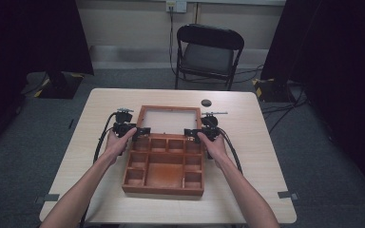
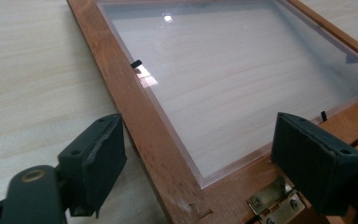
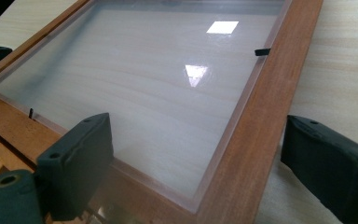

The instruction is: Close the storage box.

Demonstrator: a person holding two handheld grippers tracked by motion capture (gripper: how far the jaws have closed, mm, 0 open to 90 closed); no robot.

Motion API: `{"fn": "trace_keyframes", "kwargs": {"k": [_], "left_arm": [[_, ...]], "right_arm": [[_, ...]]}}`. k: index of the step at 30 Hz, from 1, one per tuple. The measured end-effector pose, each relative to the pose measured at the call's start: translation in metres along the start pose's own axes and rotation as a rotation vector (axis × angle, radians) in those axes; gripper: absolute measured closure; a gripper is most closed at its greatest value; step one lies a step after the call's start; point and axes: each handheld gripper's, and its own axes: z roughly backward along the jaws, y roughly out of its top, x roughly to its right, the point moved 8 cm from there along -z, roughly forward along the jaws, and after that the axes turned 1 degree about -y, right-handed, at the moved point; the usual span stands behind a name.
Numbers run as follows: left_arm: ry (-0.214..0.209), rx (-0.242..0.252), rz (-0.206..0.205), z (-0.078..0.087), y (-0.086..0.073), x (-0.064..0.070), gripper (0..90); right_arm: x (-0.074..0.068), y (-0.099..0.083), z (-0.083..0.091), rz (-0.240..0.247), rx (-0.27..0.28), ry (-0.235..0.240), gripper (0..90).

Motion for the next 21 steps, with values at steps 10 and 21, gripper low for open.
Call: {"fn": "trace_keyframes", "kwargs": {"k": [10, 21], "left_arm": [[-0.033, 0.009, 0.056, -0.0028, -0.0031, -0.0016, 14.2], [-0.024, 0.017, 0.056, -0.0042, -0.0021, 0.0005, 11.4]], "right_arm": [[-0.0028, -0.0023, -0.0054, -0.052, -0.01, 0.049, 8.0], [-0.0026, 0.0005, -0.0014, -0.002, 0.018, 0.032, 11.7]]}}
